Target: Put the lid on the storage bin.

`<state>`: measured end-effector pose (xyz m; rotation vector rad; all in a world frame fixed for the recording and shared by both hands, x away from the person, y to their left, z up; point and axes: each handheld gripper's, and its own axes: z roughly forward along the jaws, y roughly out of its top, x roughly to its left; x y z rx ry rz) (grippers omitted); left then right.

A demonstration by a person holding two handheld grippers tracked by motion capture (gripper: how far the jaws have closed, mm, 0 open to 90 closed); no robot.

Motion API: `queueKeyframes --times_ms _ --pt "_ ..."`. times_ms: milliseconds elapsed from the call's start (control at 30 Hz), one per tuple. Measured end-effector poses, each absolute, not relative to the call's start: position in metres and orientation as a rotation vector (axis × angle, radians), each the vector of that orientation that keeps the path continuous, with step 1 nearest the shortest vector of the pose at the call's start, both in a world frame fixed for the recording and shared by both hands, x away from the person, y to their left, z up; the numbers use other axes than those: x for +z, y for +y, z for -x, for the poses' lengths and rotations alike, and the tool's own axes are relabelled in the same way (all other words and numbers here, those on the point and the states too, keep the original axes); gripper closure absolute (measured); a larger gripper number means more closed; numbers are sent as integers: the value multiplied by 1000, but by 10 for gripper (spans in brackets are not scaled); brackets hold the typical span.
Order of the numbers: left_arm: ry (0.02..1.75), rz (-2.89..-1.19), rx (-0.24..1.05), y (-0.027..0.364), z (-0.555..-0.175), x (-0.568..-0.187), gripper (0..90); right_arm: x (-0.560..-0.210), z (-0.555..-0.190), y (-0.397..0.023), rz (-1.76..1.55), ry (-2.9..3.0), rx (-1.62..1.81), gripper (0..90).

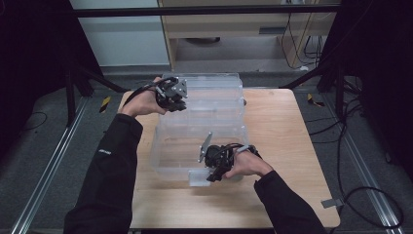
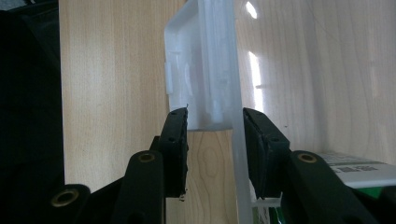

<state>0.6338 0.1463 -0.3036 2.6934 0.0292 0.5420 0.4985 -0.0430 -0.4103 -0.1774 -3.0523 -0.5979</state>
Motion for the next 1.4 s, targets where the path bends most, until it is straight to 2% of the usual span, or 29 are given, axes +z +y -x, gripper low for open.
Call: queueKeyframes --times_ms 767,1400 --pt "-14 -2767 520 135 -617 -292 875 -410 -495 -41 197 -3077 -568 635" --pt "-52 -2768 620 135 -569 -289 873 -410 -493 -39 187 -3089 -551 637"
